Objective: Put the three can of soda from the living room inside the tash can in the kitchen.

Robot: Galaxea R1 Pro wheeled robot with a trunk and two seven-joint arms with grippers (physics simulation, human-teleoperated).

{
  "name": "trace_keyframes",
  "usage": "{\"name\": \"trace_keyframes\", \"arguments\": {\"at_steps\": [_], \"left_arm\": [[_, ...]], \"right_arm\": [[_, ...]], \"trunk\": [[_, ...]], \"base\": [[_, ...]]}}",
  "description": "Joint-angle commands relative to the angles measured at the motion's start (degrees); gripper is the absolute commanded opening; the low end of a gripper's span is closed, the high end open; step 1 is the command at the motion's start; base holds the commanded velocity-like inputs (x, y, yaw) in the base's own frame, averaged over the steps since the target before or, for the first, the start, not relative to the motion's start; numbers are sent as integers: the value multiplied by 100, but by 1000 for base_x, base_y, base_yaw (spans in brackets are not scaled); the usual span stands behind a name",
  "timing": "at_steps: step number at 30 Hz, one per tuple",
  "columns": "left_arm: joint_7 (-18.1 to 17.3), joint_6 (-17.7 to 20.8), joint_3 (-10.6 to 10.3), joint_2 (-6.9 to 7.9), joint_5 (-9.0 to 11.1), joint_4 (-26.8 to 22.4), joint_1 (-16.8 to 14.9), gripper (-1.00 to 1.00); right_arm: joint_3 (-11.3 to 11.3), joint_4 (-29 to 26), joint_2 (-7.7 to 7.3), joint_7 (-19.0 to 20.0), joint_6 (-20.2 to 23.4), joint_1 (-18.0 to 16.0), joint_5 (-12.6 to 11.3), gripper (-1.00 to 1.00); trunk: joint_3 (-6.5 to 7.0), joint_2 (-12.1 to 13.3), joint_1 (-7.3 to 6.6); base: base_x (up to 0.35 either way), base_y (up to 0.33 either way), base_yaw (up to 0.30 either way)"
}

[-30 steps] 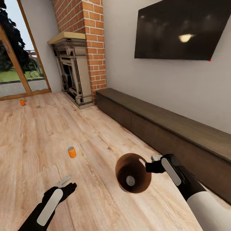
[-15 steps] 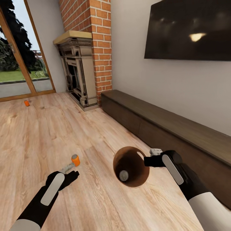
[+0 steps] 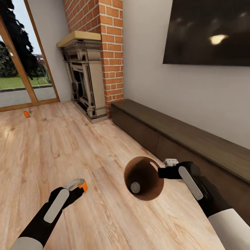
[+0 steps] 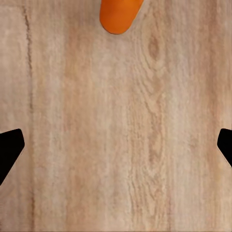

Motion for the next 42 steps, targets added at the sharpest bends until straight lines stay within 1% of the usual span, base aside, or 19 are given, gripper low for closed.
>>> {"name": "trace_keyframes", "arguments": {"at_steps": [1,5,15,19,22,25,26,28,29,34,36,38,39,40,42], "left_arm": [[-1,-3,0,3,0,18,-2,100],[-18,-17,-4,40,0,157,-7,100],[-68,-33,-10,42,-8,446,-21,100],[-88,-121,-21,40,-9,602,-54,100],[-280,-171,-43,28,-20,825,-98,100],[-428,-186,-45,-10,-205,1039,-140,100],[-482,-192,-44,-24,-286,1155,-178,100],[-612,-250,-49,-53,-372,1417,-249,100],[-667,-298,-53,-61,-393,1506,-284,100],[-769,-374,-67,-78,-418,1651,-341,100],[-775,-376,-86,-100,-419,1658,-346,100],[-727,-327,-227,-224,-468,1665,-377,100],[-660,-310,-287,-281,-496,1670,-420,100],[-608,-299,-309,-301,-499,1671,-436,100],[-436,-98,-377,-347,-515,1676,-483,100]], "right_arm": [[-1,-22,-16,29,0,1,-154,-100],[17,-81,-59,29,0,8,-193,-100],[57,-84,-65,27,0,9,-201,-100],[59,-84,-65,27,0,9,-201,-100],[60,-90,-65,28,0,9,-199,-100],[60,-92,-65,28,0,9,-201,-100],[60,-92,-65,29,0,9,-199,-100],[60,-92,-65,26,0,9,-200,-100],[60,-92,-65,28,0,9,-199,-100],[60,-99,-65,27,0,9,-196,-100],[60,-100,-65,26,0,9,-196,-100],[60,-101,-65,27,0,9,-194,-100],[60,-101,-65,27,0,9,-195,-100],[60,-101,-65,27,0,9,-195,-100],[60,-101,-65,29,0,9,-196,-100]], "trunk": [[0,0,0],[0,0,0],[0,0,0],[0,0,0],[0,0,0],[0,0,0],[0,0,0],[0,0,0],[0,0,0],[0,0,0],[0,0,0],[0,0,0],[0,0,0],[0,0,0],[0,0,0]], "base": [[342,139,0],[342,140,0],[342,139,0],[342,129,0],[342,117,0],[342,103,0],[342,98,0],[342,93,0],[342,87,0],[343,66,0],[313,23,0],[161,11,0],[80,5,0],[64,4,0],[34,2,0]]}}
